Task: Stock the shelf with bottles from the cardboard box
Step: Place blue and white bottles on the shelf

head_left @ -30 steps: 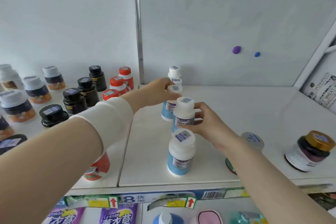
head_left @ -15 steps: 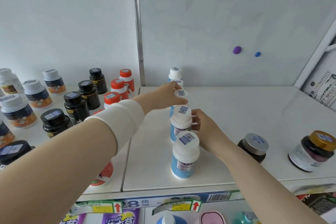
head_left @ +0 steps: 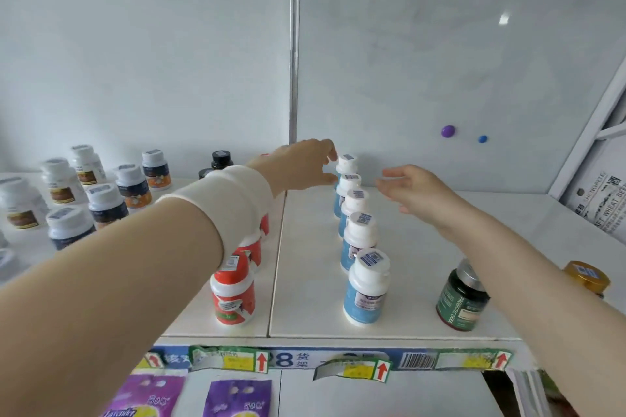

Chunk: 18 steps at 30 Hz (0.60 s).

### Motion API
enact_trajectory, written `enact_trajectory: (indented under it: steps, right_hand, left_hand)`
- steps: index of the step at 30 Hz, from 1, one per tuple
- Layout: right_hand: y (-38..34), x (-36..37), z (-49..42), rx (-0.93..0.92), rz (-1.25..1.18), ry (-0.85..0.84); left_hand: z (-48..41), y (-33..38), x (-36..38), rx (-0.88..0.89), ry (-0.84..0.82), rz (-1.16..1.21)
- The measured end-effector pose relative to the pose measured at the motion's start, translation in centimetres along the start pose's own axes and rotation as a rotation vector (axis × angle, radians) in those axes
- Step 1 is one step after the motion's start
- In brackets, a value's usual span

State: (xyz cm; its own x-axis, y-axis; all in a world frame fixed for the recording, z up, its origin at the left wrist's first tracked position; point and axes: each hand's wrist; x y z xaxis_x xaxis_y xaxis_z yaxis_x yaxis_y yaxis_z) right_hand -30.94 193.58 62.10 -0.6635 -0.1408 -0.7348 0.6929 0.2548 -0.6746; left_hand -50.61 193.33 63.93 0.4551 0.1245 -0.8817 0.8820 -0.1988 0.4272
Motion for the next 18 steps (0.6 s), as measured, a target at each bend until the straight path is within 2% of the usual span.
enact_trajectory:
  steps: [3, 8, 13, 18]
  right_hand:
    - [-3.3, 1.6, 0.7, -0.104, 0.25, 0.057]
    - [-9.6, 8.1, 4.8, -0.354, 0.62, 0.091]
    - [-17.8, 16.1, 10.0, -0.61, 0.718, 0.076]
    - [-27.8, 27.1, 15.0, -0.85, 0.72, 0.003]
  left_hand:
    - [4.4, -0.3, -2.3, 0.006, 0.06, -0.353]
    - [14.1, -3.0, -5.2, -0.164, 0.132, -0.524]
    - [25.5, -8.0, -9.1, -0.371, 0.125, -0.717]
    - [39.0, -14.8, -13.5, -0.623, 0.14, -0.696]
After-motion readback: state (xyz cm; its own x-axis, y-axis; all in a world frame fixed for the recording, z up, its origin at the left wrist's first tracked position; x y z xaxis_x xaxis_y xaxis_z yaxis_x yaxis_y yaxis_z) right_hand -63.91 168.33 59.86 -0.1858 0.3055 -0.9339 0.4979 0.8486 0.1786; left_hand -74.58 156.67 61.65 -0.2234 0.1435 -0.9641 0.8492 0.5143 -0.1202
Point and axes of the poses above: each hand's wrist, its own z-axis away from the middle knuckle, its own x-axis out of the palm, y = z × x, and after that the axes turned 15 degrees about z, right-handed
